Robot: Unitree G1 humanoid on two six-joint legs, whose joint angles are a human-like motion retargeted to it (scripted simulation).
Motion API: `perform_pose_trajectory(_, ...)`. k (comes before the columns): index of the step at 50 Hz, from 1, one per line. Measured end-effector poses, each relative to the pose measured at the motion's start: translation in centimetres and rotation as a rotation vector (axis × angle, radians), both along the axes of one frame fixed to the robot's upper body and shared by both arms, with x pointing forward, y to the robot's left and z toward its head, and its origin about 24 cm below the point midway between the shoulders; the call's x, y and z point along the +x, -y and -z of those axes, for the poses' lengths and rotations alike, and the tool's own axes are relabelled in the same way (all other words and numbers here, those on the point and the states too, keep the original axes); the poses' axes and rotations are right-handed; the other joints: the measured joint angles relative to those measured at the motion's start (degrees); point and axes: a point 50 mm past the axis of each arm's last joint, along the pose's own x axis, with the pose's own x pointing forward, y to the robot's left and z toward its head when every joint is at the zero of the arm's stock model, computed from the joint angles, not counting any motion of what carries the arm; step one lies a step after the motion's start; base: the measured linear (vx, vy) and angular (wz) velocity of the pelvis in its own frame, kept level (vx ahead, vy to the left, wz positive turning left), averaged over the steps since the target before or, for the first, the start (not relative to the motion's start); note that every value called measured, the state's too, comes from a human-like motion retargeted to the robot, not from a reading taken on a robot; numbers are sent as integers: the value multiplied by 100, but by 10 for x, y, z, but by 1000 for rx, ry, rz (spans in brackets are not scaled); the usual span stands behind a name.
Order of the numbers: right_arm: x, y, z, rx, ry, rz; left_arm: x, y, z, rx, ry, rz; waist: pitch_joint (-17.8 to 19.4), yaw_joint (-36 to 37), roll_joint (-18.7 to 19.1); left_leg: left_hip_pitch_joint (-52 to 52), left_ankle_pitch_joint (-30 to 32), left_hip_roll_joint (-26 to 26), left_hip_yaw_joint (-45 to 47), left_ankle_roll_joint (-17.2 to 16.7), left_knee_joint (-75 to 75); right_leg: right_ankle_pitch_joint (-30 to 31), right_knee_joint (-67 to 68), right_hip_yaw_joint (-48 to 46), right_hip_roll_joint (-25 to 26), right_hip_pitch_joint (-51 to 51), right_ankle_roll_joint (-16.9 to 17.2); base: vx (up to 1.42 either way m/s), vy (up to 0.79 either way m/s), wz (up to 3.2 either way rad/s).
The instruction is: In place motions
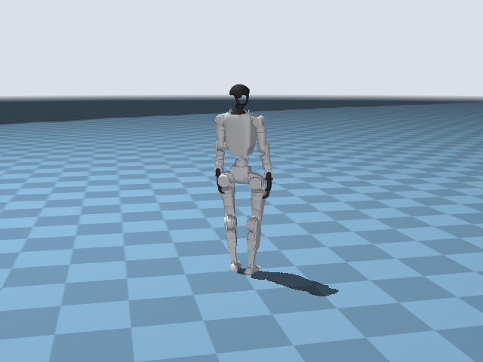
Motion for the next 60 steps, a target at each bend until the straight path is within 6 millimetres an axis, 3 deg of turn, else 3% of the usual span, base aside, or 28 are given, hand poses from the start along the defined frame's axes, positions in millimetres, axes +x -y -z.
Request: perform_pose_trajectory(60, 4, 5, -1, -10, 6, -11, 1, -3, 0, 5, -1, 16, 84, 3, 28, 42, -27, 30, 62, 26, 20, 84, 30, 18, -8, 4, 1, 0, 0, 0)
